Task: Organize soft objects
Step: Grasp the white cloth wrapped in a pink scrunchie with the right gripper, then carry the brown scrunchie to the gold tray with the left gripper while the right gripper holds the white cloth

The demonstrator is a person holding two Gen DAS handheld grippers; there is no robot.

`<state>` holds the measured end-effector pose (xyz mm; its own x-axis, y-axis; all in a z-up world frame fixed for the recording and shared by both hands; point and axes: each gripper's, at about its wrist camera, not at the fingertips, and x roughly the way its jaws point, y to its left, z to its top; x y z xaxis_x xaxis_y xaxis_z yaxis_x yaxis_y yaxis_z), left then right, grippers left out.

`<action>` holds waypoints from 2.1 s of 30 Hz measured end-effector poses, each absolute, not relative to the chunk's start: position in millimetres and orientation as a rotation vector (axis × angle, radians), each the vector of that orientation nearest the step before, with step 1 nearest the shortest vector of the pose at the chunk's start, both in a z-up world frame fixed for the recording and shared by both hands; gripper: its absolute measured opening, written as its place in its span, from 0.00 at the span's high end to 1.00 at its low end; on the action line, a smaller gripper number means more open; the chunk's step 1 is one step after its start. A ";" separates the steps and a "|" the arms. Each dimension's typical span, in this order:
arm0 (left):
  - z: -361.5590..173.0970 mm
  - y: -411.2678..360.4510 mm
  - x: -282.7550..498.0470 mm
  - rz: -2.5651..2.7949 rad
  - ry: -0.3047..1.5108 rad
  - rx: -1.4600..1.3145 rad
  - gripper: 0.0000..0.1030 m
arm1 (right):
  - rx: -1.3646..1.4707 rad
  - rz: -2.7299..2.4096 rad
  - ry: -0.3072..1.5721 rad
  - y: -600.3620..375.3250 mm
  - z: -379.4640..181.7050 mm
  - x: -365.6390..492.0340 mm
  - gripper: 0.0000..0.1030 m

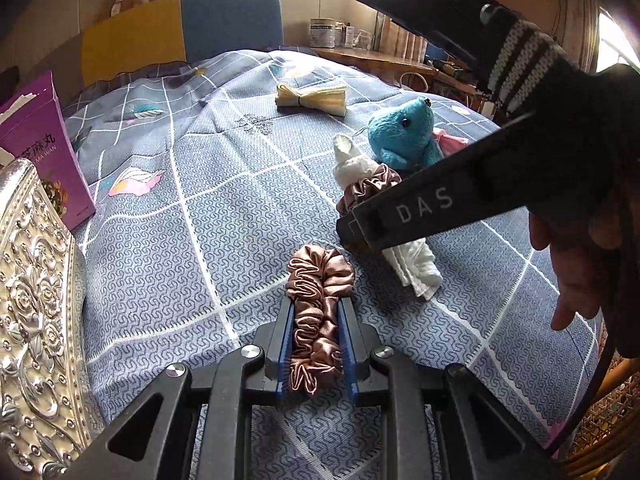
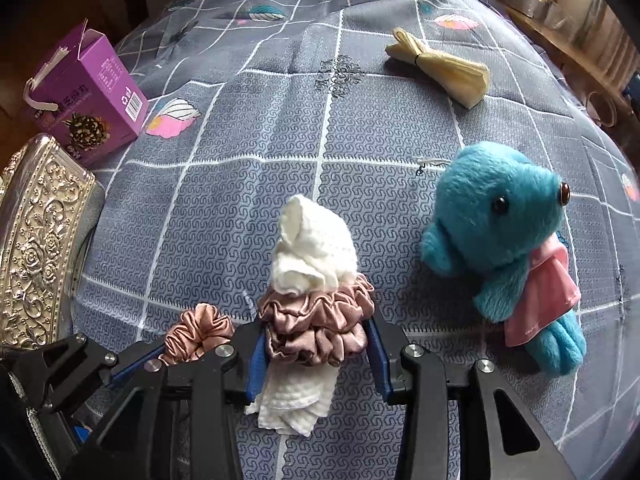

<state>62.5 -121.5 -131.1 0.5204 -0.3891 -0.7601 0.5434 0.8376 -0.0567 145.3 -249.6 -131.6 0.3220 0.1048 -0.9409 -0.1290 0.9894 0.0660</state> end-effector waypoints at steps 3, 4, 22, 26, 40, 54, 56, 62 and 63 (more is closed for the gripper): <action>-131.2 -120.6 63.8 -0.559 0.857 0.202 0.79 | 0.005 0.187 1.229 -253.3 -131.9 144.4 0.50; -130.6 -120.5 64.0 -0.556 0.859 0.203 0.79 | -0.009 0.190 1.226 -251.9 -131.7 143.2 0.50; -48.1 -107.8 90.9 -0.461 0.815 0.092 0.84 | -0.045 0.181 1.195 -250.9 -128.5 140.5 0.55; -30.9 -107.3 105.0 -0.447 0.809 0.098 0.84 | -0.062 0.181 1.192 -247.0 -129.1 140.9 0.55; 58.5 -12.0 197.1 -0.199 0.735 -0.021 0.84 | -0.127 0.190 1.170 -240.8 -128.5 139.1 0.55; 34.2 160.1 164.4 0.149 0.711 -0.125 0.84 | -0.176 0.189 1.153 -235.0 -126.6 135.1 0.55; 29.9 169.0 148.1 0.159 0.701 -0.124 0.84 | -0.183 0.189 1.151 -234.5 -126.7 134.7 0.55; 15.2 177.5 104.5 0.160 0.688 -0.117 0.84 | -0.202 0.186 1.141 -233.6 -126.8 134.2 0.55; 13.0 177.3 97.5 0.158 0.685 -0.113 0.84 | -0.204 0.186 1.140 -233.6 -126.7 134.3 0.55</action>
<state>97.5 177.3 13.0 0.7631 0.1081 -0.6372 -0.1822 0.9819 -0.0515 134.3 -233.6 -126.7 0.4062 0.0426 -0.9128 -0.2495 0.9661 -0.0660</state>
